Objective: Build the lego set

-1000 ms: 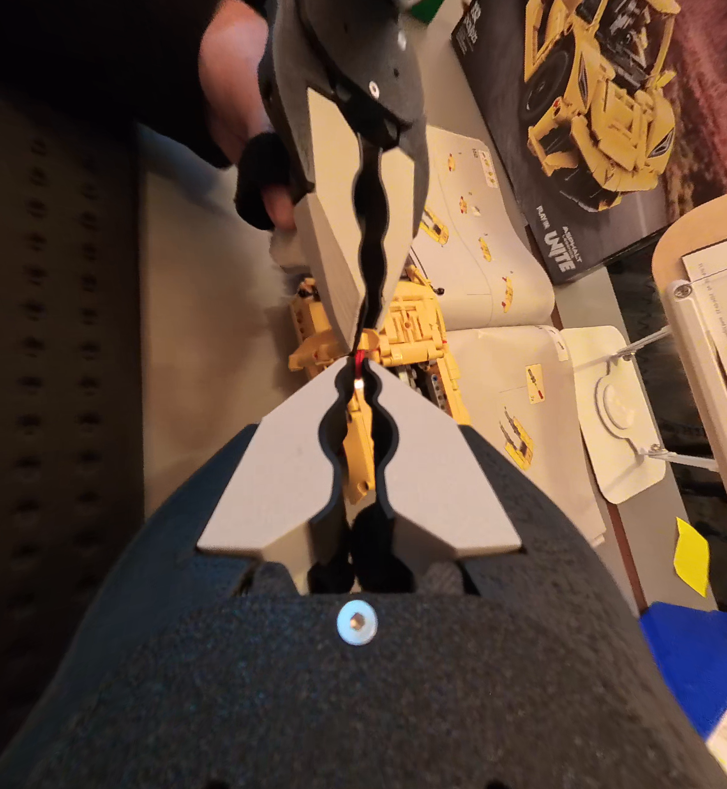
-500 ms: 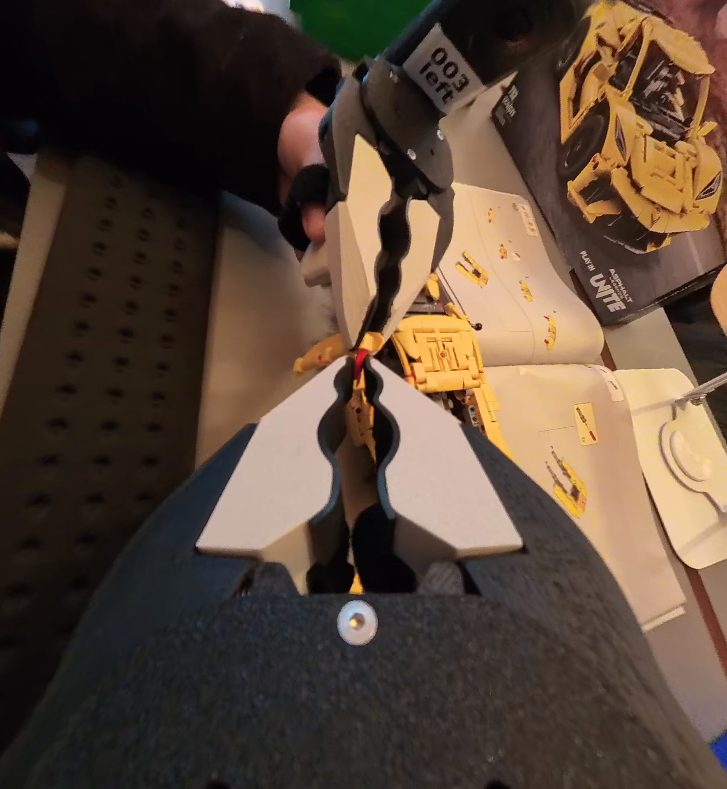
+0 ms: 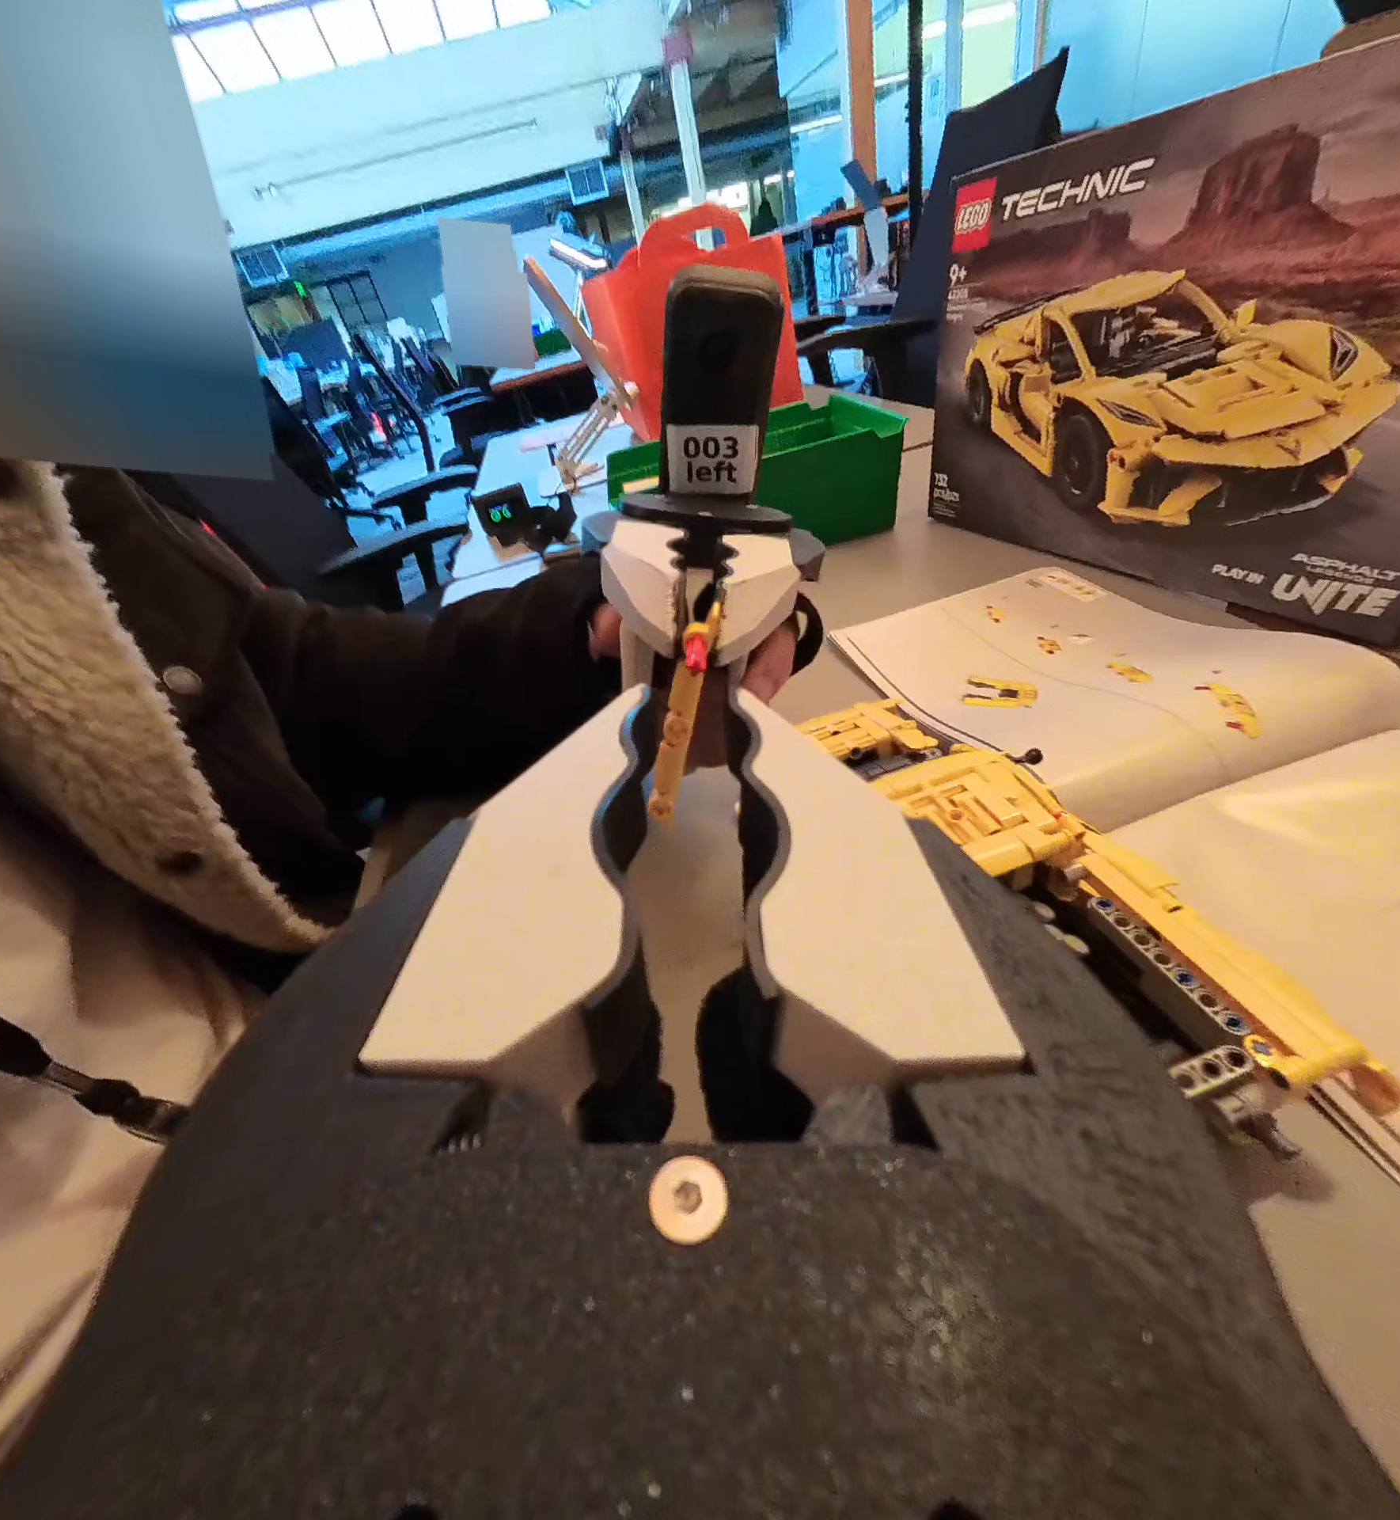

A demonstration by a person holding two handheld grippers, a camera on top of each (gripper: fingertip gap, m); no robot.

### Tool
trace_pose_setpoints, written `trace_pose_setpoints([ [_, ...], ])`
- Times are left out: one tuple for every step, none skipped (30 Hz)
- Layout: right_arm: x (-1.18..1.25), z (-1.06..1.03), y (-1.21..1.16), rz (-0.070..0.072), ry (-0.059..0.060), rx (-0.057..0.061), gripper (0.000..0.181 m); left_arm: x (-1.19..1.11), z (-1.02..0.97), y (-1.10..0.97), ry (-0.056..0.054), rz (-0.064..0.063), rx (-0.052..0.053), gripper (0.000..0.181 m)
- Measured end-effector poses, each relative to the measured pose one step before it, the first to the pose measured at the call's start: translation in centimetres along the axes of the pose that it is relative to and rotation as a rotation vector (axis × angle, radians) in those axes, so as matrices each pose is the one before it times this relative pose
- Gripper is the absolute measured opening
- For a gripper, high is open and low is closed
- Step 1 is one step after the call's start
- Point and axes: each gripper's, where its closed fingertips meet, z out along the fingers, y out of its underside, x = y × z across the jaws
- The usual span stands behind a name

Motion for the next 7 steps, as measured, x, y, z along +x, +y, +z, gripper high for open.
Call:
trace_pose_setpoints([
  [-0.078, 0.046, -0.166, 0.0096, -0.0065, 0.0197, 0.015, -0.045, 0.024, 0.063, -0.0037, 0.0032, -0.0033, 0.006],
  [-0.069, 0.038, -0.158, 0.0135, -0.0083, 0.0164, 0.015, 0.010, 0.024, 0.070, -0.0001, 0.0023, -0.0031, 0.006],
  [0.120, 0.045, 0.004, 0.0064, 0.0037, 0.0014, 0.015, 0.061, 0.022, 0.016, 0.0044, -0.0022, -0.0004, 0.006],
  [0.122, 0.005, -0.041, -0.0016, 0.0061, 0.0040, 0.014, 0.012, 0.032, 0.006, 0.0000, 0.0006, 0.0003, 0.006],
  [-0.059, 0.036, -0.022, 0.0006, -0.0052, 0.0027, 0.011, 0.011, 0.012, 0.040, 0.0000, 0.0013, -0.0028, 0.006],
  [-0.061, 0.055, 0.018, 0.0074, -0.0065, 0.0002, 0.011, 0.011, 0.033, 0.069, 0.0004, 0.0009, -0.0040, 0.006],
  [-0.080, 0.053, 0.026, 0.0026, -0.0059, 0.0006, 0.009, -0.007, 0.024, -0.002, -0.0018, 0.0023, 0.0011, 0.006],
])
